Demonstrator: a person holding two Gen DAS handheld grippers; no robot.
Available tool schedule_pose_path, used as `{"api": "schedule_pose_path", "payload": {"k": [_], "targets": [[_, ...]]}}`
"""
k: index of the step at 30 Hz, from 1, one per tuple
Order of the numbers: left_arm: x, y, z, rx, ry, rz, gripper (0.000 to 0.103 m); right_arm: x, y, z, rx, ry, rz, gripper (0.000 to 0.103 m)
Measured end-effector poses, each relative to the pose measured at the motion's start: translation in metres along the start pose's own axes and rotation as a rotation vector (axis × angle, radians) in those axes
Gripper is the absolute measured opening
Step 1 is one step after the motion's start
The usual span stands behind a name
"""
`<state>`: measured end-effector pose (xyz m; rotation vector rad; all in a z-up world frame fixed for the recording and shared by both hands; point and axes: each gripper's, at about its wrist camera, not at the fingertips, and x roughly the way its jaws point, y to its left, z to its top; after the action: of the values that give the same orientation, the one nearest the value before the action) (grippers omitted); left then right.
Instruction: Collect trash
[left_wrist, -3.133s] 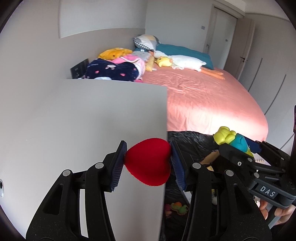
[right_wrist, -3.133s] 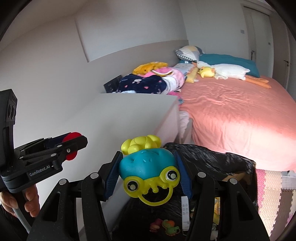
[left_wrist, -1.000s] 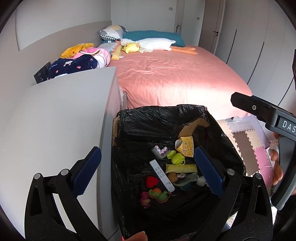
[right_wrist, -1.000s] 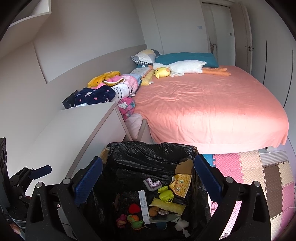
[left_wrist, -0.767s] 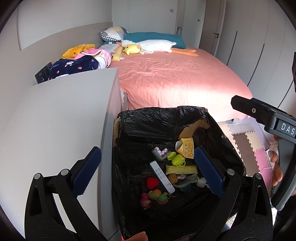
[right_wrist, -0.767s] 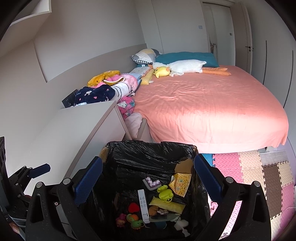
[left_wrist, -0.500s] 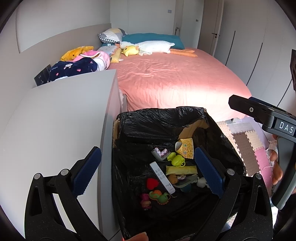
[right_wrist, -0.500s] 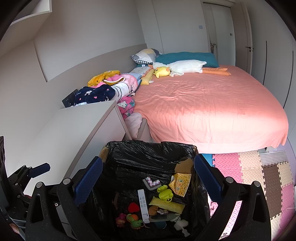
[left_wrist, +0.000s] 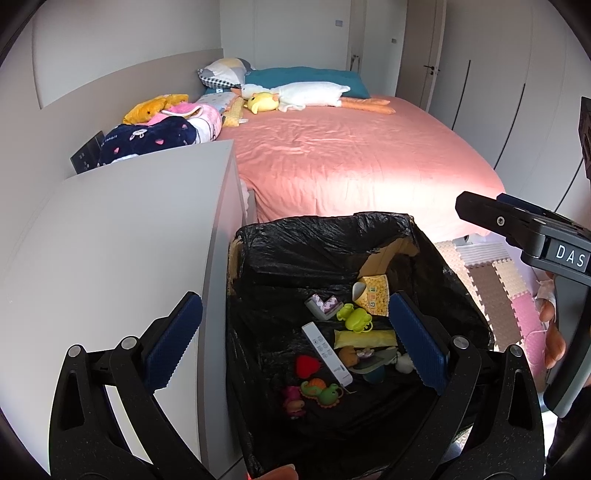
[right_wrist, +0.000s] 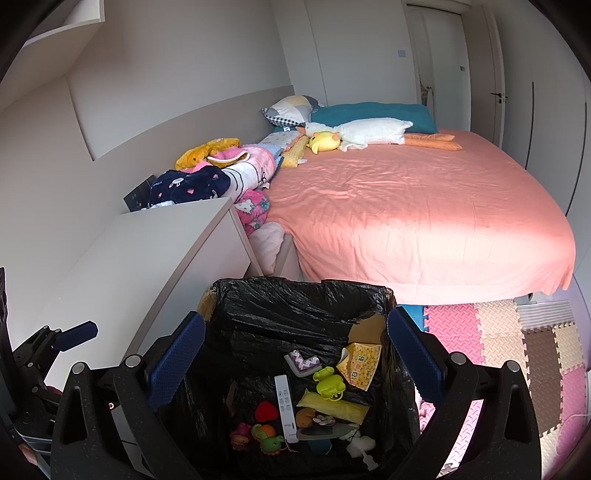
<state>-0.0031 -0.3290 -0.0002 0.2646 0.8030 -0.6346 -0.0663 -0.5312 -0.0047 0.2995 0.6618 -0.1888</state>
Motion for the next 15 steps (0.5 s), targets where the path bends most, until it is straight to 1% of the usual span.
{"api": "schedule_pose_path", "payload": {"k": [15], "targets": [[0.0008,-0.0001,-0.0004,0.0,0.0,0.001,0.097,0.0006,-0.0026,-0.0045,-0.001,0.007,-0.001,0.099]]}}
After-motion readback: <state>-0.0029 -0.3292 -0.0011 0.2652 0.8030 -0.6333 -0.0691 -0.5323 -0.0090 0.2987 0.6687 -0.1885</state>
